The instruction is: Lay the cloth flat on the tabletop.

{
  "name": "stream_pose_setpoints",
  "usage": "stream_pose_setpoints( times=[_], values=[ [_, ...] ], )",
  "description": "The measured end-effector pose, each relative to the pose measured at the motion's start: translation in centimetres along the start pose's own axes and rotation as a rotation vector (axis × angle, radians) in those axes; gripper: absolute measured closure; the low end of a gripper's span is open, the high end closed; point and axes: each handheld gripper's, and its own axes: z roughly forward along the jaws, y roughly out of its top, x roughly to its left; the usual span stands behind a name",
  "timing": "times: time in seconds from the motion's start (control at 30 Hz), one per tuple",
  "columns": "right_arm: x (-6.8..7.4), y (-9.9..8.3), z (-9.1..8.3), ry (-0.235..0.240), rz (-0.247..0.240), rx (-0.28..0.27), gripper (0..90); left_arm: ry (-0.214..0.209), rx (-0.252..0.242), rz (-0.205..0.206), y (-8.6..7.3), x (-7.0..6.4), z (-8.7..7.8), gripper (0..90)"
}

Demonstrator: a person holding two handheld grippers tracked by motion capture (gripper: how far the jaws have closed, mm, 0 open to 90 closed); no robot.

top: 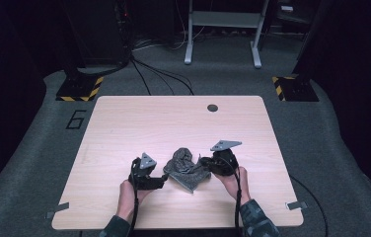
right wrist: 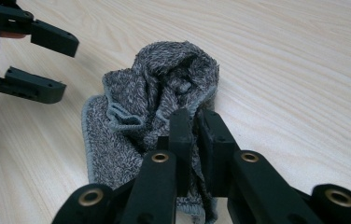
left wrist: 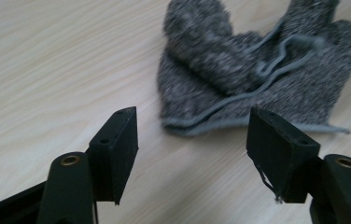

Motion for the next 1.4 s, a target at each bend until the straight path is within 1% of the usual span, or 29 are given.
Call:
stream_pose_setpoints(
  times=[0.07, 0.13, 0.17, 0.27, 0.3, 0.37, 0.4, 0.43, 0.5, 0.53, 0.57, 0.67, 0.73, 0.8, 0.83, 0.9, 0.93, 0.97, 1.0, 1.03, 1.1, 1.17, 1.2, 1.23, 1.27, 1.3, 1.33, 1.37, 1.4],
  values=[
    [0.1, 0.0, -0.1, -0.003, 0.010, -0.002, 85.1, -0.036, -0.012, 0.021, 1.1, -0.9, 0.4, 37.4],
    [0.1, 0.0, 0.0, -0.004, 0.006, -0.009, 85.2, -0.051, -0.013, 0.033, 1.5, -1.2, 0.6, 37.3],
    [0.1, 0.0, 0.1, -0.001, 0.007, -0.007, 84.8, -0.060, -0.002, 0.060, 2.1, -1.8, 1.1, 37.4],
    [0.2, -0.1, 0.2, 0.009, 0.012, -0.007, 81.5, -0.083, 0.013, 0.083, 2.4, -2.5, 1.7, 36.1],
    [0.5, -0.1, 0.1, 0.011, 0.017, -0.012, 69.8, -0.088, 0.025, 0.103, 2.5, -3.3, 1.9, 34.2],
    [0.7, -0.2, -0.2, 0.024, 0.025, -0.031, 66.2, -0.099, 0.013, 0.101, 2.3, -4.0, 1.6, 32.6],
    [0.7, -0.2, -0.2, 0.024, 0.025, -0.031, 66.2, -0.099, 0.013, 0.101, 2.3, -4.0, 1.6, 32.3],
    [0.8, -0.3, -0.4, 0.028, 0.025, -0.040, 60.8, -0.087, 0.008, 0.105, 2.3, -4.3, 1.3, 32.3],
    [1.3, -0.5, -1.2, 0.042, 0.038, -0.065, 55.3, -0.088, 0.002, 0.097, 2.1, -4.9, 1.0, 32.4],
    [1.3, -0.5, -1.2, 0.042, 0.038, -0.065, 55.3, -0.088, 0.002, 0.097, 2.1, -4.9, 1.0, 32.6],
    [1.8, -0.5, -1.5, 0.054, 0.033, -0.076, 52.2, -0.066, -0.004, 0.095, 2.1, -5.5, 1.2, 34.0],
    [2.6, -0.5, -1.4, 0.038, 0.006, -0.070, 51.8, -0.048, 0.000, 0.103, 2.1, -6.2, 1.6, 39.0],
    [3.2, -0.5, -1.2, 0.030, -0.014, -0.054, 52.6, -0.010, 0.014, 0.106, 2.1, -6.7, 2.1, 41.4],
    [3.8, -0.5, -0.9, 0.023, -0.021, -0.040, 55.1, -0.017, 0.029, 0.095, 2.0, -6.9, 2.6, 49.9],
    [3.9, -0.6, -0.4, 0.014, -0.025, -0.025, 64.7, -0.022, 0.056, 0.093, 1.9, -6.9, 3.1, 55.7],
    [3.8, -0.7, 0.0, 0.002, -0.029, -0.010, 75.1, -0.018, 0.057, 0.093, 1.8, -6.9, 3.3, 64.3],
    [3.8, -0.7, 0.0, 0.002, -0.029, -0.010, 75.1, -0.018, 0.057, 0.093, 1.8, -6.9, 3.3, 68.9],
    [3.7, -0.7, 0.2, 0.006, -0.036, -0.008, 79.1, -0.029, 0.050, 0.087, 1.8, -6.8, 3.4, 68.9],
    [3.6, -0.8, 0.3, 0.005, -0.036, -0.001, 82.8, -0.034, 0.049, 0.088, 1.8, -6.6, 3.5, 75.6],
    [3.4, -0.8, 0.3, -0.013, -0.032, 0.001, 87.5, -0.046, 0.041, 0.070, 1.7, -6.3, 3.5, 86.6],
    [3.3, -0.8, 0.2, -0.014, -0.035, 0.003, 87.9, -0.051, 0.042, 0.067, 1.7, -6.0, 3.5, 87.8],
    [2.7, -0.9, -0.3, -0.030, -0.027, -0.005, 88.3, -0.070, 0.033, 0.036, 1.5, -5.5, 3.3, 88.9],
    [2.5, -0.9, -0.5, -0.037, -0.013, -0.008, 88.4, -0.070, 0.033, 0.036, 1.5, -5.5, 3.3, 89.0],
    [2.5, -0.9, -0.5, -0.037, -0.013, -0.008, 88.4, -0.065, 0.025, 0.033, 1.4, -5.2, 3.2, 89.0],
    [2.0, -1.0, -0.9, -0.056, 0.008, -0.016, 88.4, -0.064, 0.027, 0.023, 1.3, -5.0, 3.1, 89.0],
    [1.6, -1.1, -1.1, -0.064, 0.007, -0.020, 88.4, -0.054, 0.015, 0.008, 1.0, -4.3, 2.6, 89.0],
    [1.3, -1.3, -1.3, -0.080, 0.014, -0.022, 88.4, -0.054, 0.015, 0.008, 1.0, -4.3, 2.6, 89.0],
    [0.9, -1.4, -1.4, -0.096, 0.014, -0.020, 88.4, -0.041, 0.010, -0.009, 0.8, -3.5, 2.1, 89.1],
    [0.9, -1.4, -1.4, -0.096, 0.014, -0.020, 88.4, -0.041, 0.010, -0.009, 0.8, -3.5, 2.1, 89.1]
  ],
)
